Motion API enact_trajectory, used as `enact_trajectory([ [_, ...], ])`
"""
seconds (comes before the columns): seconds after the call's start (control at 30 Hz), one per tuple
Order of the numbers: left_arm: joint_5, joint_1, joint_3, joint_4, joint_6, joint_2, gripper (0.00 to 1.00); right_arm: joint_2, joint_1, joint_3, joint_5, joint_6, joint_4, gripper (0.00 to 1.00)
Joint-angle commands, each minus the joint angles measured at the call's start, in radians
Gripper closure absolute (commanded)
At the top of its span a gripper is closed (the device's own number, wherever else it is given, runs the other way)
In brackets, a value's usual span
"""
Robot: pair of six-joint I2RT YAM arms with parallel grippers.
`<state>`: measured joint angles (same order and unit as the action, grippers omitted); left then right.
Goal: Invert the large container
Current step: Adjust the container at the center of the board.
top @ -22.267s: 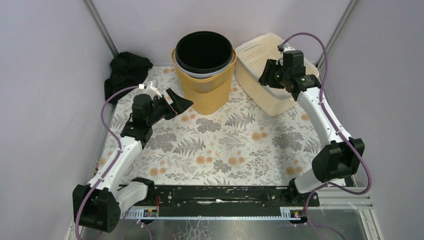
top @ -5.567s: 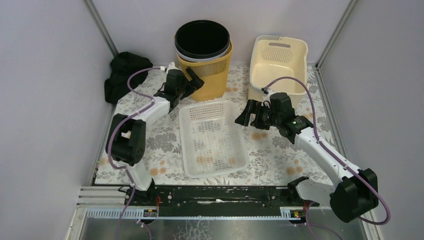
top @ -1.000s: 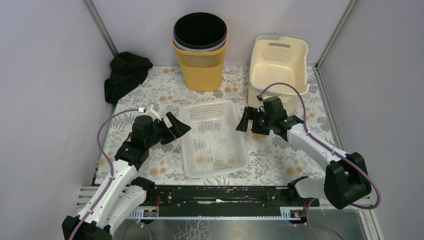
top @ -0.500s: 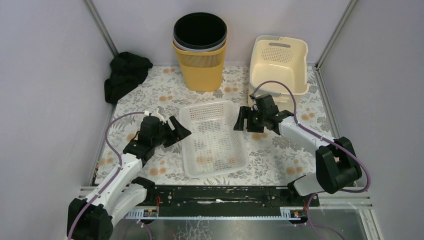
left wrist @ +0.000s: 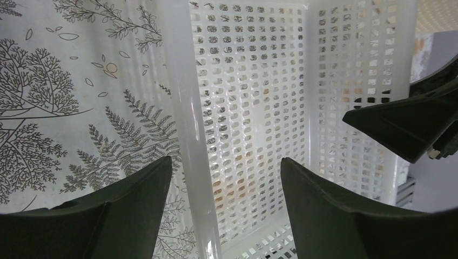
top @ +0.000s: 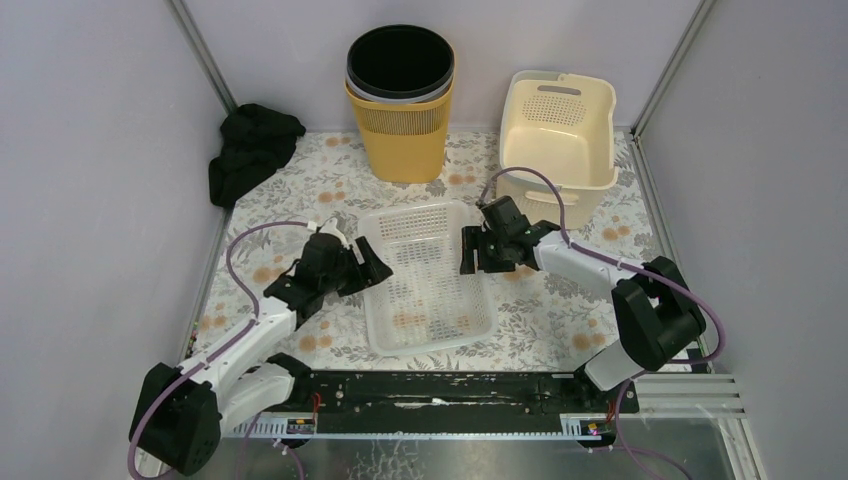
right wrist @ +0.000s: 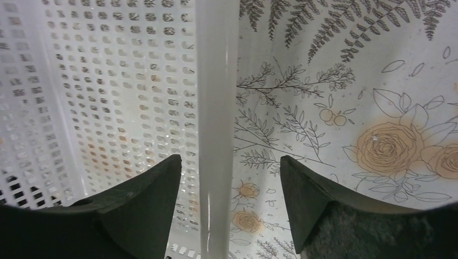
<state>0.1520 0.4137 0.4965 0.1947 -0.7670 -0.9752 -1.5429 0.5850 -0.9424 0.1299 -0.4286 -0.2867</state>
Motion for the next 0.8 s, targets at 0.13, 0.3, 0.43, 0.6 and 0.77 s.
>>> enact_trajectory([
  [0.13, -0.172, 0.088, 0.039, -0.031, 0.046, -0.068, 0.18, -0.016, 0.043, -0.062, -0.143, 0.029, -0.060, 0.30],
  [0.3, -0.211, 0.113, 0.043, -0.022, 0.053, -0.093, 0.18, -0.033, 0.055, -0.058, -0.139, 0.027, -0.055, 0.36],
  [0.43, -0.223, 0.123, 0.046, -0.023, 0.058, -0.104, 0.21, -0.044, 0.062, -0.060, -0.133, 0.024, -0.050, 0.40],
  [0.6, -0.222, 0.128, 0.048, -0.034, 0.057, -0.120, 0.28, -0.048, 0.064, -0.061, -0.129, 0.025, -0.048, 0.51],
  [0.77, -0.211, 0.131, 0.054, -0.044, 0.055, -0.144, 0.36, -0.051, 0.064, -0.067, -0.121, 0.026, -0.051, 0.64],
])
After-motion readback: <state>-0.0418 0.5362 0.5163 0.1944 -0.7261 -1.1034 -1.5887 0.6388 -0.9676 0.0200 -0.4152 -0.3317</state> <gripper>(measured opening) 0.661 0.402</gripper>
